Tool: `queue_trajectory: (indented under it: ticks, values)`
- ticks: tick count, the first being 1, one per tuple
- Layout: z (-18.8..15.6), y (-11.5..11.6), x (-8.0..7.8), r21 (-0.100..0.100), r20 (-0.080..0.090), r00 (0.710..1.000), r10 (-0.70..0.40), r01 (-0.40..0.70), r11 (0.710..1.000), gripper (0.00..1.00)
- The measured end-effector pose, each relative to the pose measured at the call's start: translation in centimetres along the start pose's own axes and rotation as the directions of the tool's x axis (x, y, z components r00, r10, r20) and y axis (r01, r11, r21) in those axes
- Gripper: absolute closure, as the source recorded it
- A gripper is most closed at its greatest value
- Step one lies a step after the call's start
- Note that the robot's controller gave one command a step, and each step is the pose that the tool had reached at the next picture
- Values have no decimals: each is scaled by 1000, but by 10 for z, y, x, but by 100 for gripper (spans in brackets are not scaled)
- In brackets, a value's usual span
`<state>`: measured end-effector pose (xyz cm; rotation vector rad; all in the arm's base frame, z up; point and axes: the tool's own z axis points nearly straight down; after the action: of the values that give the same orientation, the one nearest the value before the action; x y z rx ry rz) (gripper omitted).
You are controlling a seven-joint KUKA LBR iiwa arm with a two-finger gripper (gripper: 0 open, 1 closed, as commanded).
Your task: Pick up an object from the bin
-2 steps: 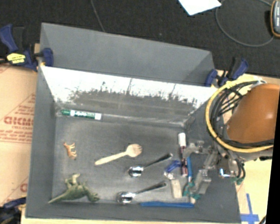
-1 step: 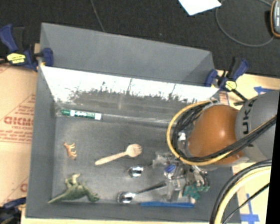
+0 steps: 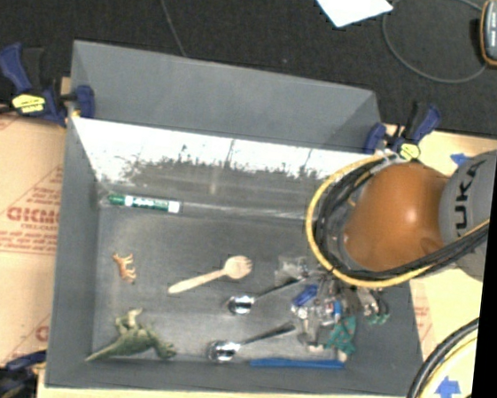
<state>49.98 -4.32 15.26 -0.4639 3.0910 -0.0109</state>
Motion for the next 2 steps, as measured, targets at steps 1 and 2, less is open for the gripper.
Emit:
queue_trajectory:
  ticks: [1,2]
  values:
    - [52,14,0,-7,-13,997,78,-78,997,0]
    - [80,22,13,7,15,960,-278,278,961,0]
